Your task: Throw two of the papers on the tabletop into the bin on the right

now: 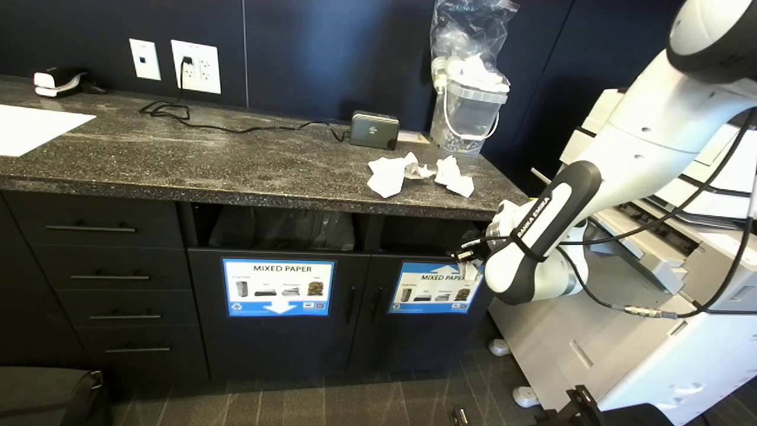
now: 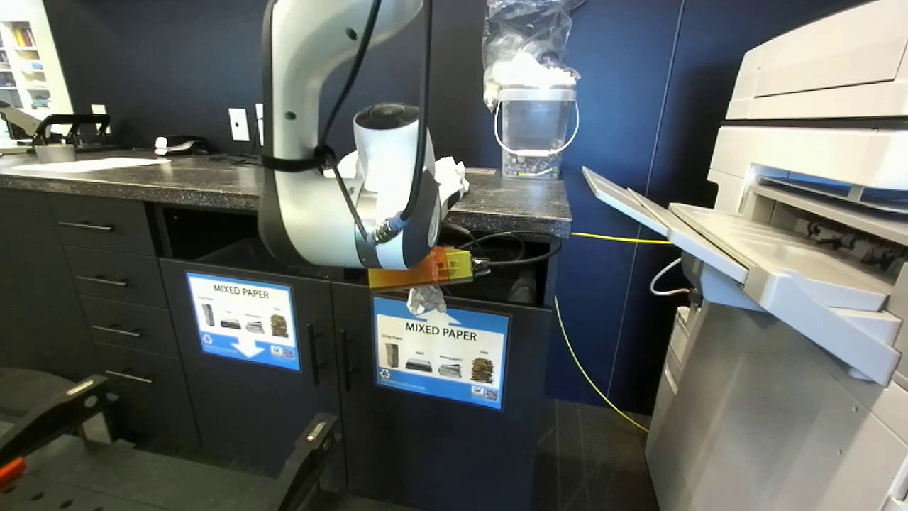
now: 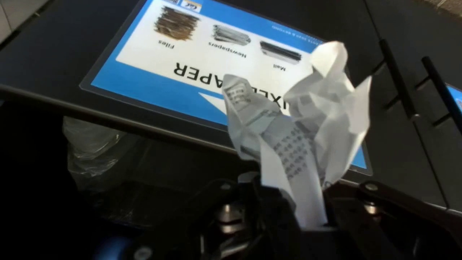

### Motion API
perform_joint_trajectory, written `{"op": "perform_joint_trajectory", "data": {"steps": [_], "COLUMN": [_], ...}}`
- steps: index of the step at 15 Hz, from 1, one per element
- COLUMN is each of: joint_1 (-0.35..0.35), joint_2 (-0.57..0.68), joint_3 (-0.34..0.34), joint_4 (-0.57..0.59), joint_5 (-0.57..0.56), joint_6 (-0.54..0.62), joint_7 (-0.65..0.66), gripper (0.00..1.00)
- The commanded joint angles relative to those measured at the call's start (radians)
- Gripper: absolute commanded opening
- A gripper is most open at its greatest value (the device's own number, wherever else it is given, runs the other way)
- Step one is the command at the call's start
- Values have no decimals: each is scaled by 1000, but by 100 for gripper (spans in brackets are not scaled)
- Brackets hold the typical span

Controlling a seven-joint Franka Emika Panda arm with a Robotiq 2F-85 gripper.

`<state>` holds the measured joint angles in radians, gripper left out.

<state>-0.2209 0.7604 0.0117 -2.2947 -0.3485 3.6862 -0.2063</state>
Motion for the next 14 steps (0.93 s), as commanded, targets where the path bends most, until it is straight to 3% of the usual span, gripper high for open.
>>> {"op": "perform_joint_trajectory", "data": {"steps": [1, 7, 14], "joint_1": [31, 49, 66], "joint_2": [151, 333, 502], "joint_3": [-37, -42, -42], "joint_4": [146, 368, 620], "joint_5": [11, 8, 14], "joint_6": [162, 338, 432], "joint_7": [-35, -17, 26], "gripper": [12, 12, 12]}}
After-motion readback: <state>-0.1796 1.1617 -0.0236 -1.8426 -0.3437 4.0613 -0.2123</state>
